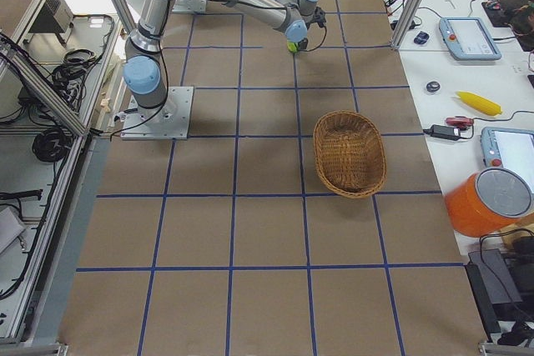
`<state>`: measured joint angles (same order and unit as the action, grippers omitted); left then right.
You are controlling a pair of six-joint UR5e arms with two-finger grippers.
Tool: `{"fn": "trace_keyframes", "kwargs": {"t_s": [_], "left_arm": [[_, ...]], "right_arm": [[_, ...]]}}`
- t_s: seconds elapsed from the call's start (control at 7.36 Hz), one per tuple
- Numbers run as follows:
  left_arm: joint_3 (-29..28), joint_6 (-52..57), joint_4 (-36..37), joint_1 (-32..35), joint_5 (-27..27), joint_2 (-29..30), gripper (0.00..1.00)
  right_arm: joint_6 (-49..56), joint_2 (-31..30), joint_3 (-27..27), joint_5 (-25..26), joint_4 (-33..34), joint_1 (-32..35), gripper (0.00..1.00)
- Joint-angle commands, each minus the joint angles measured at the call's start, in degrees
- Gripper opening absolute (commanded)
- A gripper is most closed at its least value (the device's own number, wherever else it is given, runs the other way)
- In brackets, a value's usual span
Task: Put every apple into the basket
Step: 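Lift the green apple with the right gripper while the left grasps the purple apple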
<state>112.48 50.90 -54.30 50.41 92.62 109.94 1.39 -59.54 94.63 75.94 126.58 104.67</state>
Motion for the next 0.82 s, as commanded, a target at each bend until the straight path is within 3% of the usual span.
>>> {"fn": "trace_keyframes", "kwargs": {"t_s": [0.0, 0.41, 0.68], "left_arm": [[-0.2, -2.5, -1.2, 1.0, 0.4, -1.6, 0.48], [-0.5, -18.3, -6.3, 10.5, -0.6, -6.3, 0.48], [-0.2, -34.0, -6.3, 21.2, -1.8, -8.6, 0.48]], "right_arm": [[0.0, -4.5, -3.1, 3.7, -6.9, -3.9, 0.0], [1.1, -9.1, -11.2, 6.5, -19.5, -24.3, 0.0], [13.0, -7.7, -15.3, 7.0, -23.4, -34.2, 0.0]]}}
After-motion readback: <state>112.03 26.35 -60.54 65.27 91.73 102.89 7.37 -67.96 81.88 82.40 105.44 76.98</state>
